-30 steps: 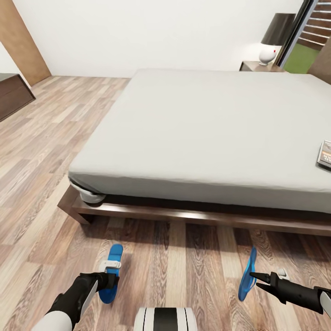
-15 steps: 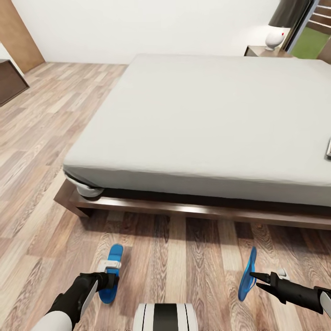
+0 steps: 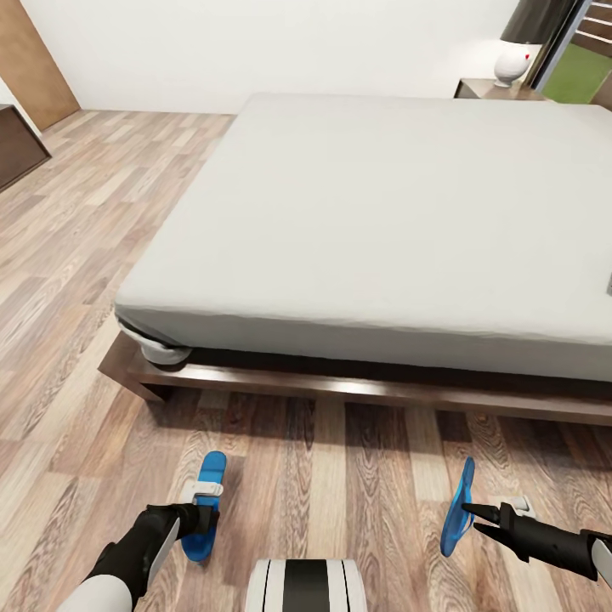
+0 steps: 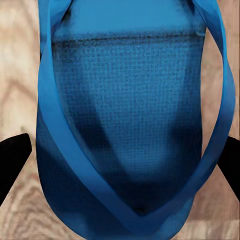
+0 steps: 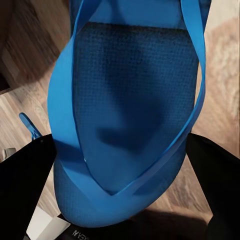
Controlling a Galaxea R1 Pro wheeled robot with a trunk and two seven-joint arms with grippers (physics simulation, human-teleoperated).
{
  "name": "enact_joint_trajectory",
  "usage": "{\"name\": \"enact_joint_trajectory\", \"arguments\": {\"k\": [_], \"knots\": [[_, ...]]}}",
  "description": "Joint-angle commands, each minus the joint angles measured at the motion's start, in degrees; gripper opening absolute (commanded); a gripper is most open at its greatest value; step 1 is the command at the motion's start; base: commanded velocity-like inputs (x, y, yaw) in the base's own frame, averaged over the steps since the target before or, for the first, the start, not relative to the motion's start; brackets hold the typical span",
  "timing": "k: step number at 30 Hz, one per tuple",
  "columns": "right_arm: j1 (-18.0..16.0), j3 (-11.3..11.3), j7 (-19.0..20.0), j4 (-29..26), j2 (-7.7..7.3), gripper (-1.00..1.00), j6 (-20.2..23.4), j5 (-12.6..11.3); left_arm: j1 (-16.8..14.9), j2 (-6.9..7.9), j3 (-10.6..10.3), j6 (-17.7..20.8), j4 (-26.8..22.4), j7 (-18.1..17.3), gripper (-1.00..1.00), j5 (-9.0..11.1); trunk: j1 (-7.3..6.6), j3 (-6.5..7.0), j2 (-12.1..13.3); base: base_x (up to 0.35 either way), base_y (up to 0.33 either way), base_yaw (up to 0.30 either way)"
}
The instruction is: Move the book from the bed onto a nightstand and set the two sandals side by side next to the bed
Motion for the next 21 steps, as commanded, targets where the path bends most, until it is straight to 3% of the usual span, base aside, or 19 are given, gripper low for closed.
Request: {"name": "enact_joint_trajectory", "arguments": {"k": [1, 6, 16, 21], "knots": [[-0.02, -0.11, 0.17, 0.00, 0.00, -1.00, 0.29, -0.03, -0.01, -0.04, 0.35, 0.20, -0.09, -0.53, -1.00, -0.56, 0.00, -0.04, -0.01, 0.067, 0.044, 0.000], [-0.02, -0.11, 0.17, 0.00, 0.00, -1.00, 0.29, -0.03, -0.01, -0.06, 0.36, 0.15, -0.09, -0.53, -1.00, -0.56, 0.00, -0.04, -0.01, 0.047, 0.019, 0.000], [-0.02, -0.11, 0.17, -0.03, 0.00, -1.00, 0.29, -0.03, -0.01, 0.00, 0.36, 0.17, -0.09, -0.53, -1.00, -0.56, 0.00, -0.04, -0.01, 0.271, 0.114, 0.000], [-0.02, -0.11, 0.17, -0.01, 0.00, -1.00, 0.29, -0.03, -0.01, -0.08, 0.36, 0.18, -0.09, -0.53, -1.00, -0.56, 0.00, -0.04, -0.01, 0.078, 0.033, 0.000]]}}
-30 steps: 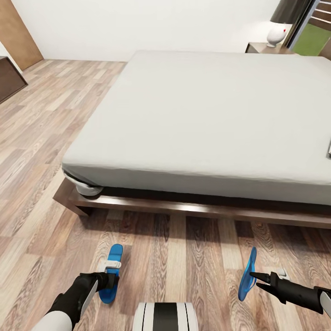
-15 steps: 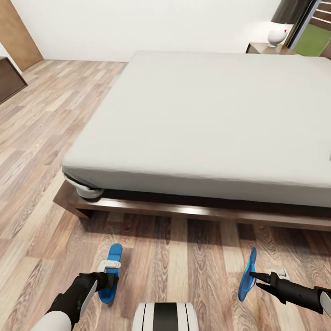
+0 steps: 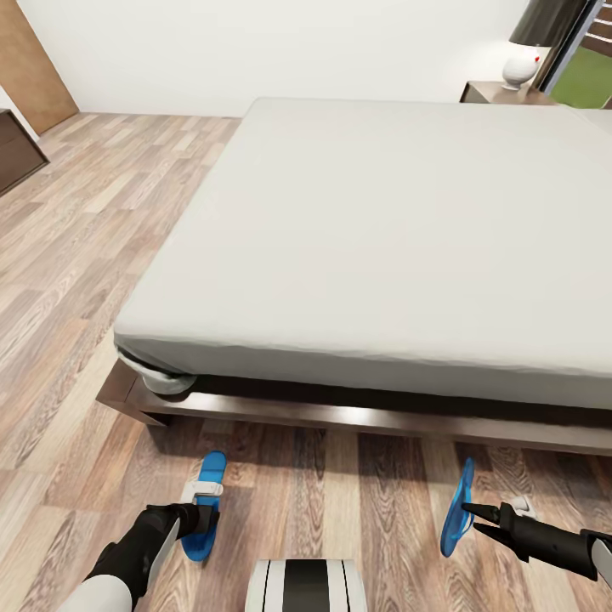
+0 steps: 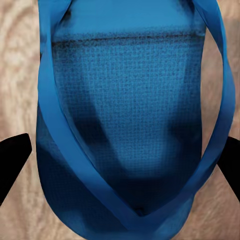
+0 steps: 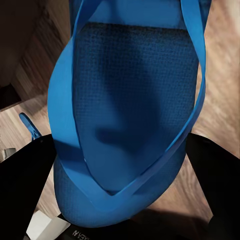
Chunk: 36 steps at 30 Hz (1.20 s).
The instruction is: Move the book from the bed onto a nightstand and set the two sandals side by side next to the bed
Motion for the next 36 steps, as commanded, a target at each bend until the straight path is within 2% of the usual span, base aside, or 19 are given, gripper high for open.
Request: {"name": "enact_joint_trajectory", "arguments": {"k": [1, 16, 34, 36], "knots": [[-0.02, -0.11, 0.17, 0.00, 0.00, -1.00, 0.29, -0.05, -0.01, -0.05, 0.36, 0.24, -0.10, -0.52, -1.00, -0.61, -0.01, -0.04, -0.01, 0.015, 0.078, 0.000], [-0.02, -0.11, 0.17, 0.00, 0.00, -1.00, 0.29, -0.05, -0.01, -0.06, 0.38, 0.24, -0.10, -0.44, -1.00, -0.61, -0.01, -0.04, -0.01, 0.001, 0.047, 0.000], [-0.02, -0.11, 0.17, 0.02, 0.00, -1.00, 0.29, -0.05, -0.01, -0.15, 0.36, 0.20, -0.10, -0.43, -1.00, -0.58, 0.46, -4.02, -0.25, 0.000, 0.000, 0.000], [-0.02, -0.11, 0.17, 0.01, 0.00, -1.00, 0.29, -0.05, -0.01, -0.15, 0.36, 0.14, -0.10, -0.49, -1.00, -0.57, 0.46, -4.02, -0.25, 0.000, 0.000, 0.000]]}}
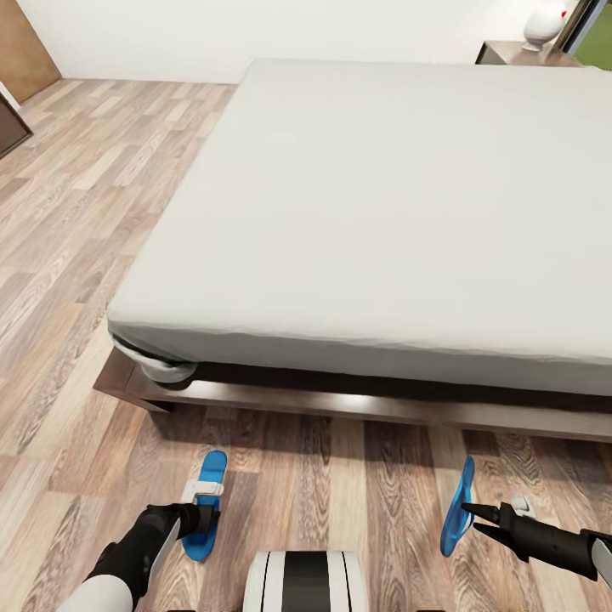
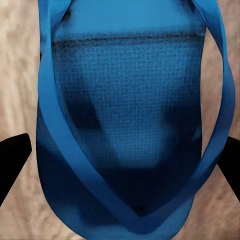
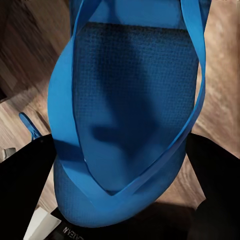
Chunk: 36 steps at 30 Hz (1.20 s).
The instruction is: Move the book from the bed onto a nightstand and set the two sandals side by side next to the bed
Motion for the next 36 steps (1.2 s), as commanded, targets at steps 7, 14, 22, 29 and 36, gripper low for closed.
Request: {"name": "enact_joint_trajectory", "arguments": {"k": [7, 14, 22, 29, 36], "knots": [[-0.02, -0.10, 0.17, 0.01, 0.00, -1.00, 0.29, -0.05, -0.01, 0.00, 0.52, -4.26, -0.10, -0.29, -1.00, -0.64, -0.01, -0.03, -0.01, 0.000, 0.000, 0.000], [-0.02, -0.10, 0.17, 0.04, 0.00, -1.00, 0.29, -0.05, -0.01, 0.04, 0.57, -5.39, -0.05, -0.21, -1.00, -0.65, -0.01, -0.03, -0.01, 0.000, 0.000, 0.000], [-0.02, -0.10, 0.17, 0.02, 0.00, -1.00, 0.29, -0.05, -0.01, -0.01, 0.54, -5.29, -0.02, -0.21, -1.00, -0.65, 0.12, -1.14, -0.08, 0.000, 0.000, 0.000], [-0.02, -0.10, 0.17, 0.03, 0.00, -1.00, 0.29, -0.05, -0.01, -0.05, 0.53, -5.28, -0.02, -0.27, -1.00, -0.65, 0.25, -2.25, -0.15, 0.000, 0.000, 0.000], [-0.02, -0.10, 0.17, 0.02, 0.00, -1.00, 0.29, -0.05, -0.01, -0.05, 0.53, -5.28, -0.02, -0.29, -1.00, -0.65, 0.30, -2.69, -0.17, 0.000, 0.000, 0.000]]}}
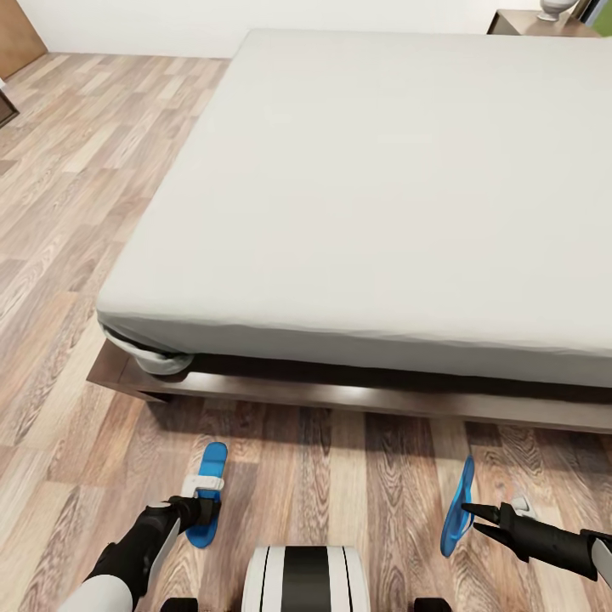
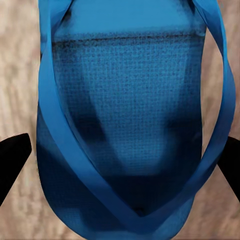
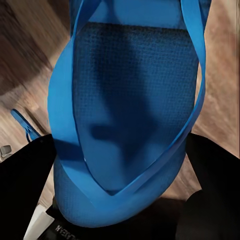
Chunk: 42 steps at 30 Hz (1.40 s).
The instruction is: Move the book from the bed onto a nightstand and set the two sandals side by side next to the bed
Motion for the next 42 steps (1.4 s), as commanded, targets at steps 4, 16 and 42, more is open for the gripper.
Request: {"name": "enact_joint_trajectory", "arguments": {"k": [4, 16, 42], "knots": [[-0.03, -0.11, 0.17, 0.03, 0.00, -1.00, 0.33, -0.13, -0.01, -0.06, 0.39, 0.26, -0.12, -0.52, -1.00, -0.59, 0.06, -0.70, -0.06, 0.000, 0.000, 0.000], [-0.03, -0.14, 0.17, 0.02, 0.00, -1.00, 0.33, -0.13, -0.01, -0.11, 0.39, 0.26, -0.12, -0.54, -1.00, -0.59, 0.06, -0.70, -0.06, 0.000, 0.000, 0.000], [-0.03, -0.12, 0.17, -0.01, 0.00, -1.00, 0.33, -0.13, -0.01, -0.06, 0.37, 0.34, -0.12, -0.63, 1.00, -0.59, 0.06, -0.70, -0.06, 0.000, 0.000, 0.000]]}}
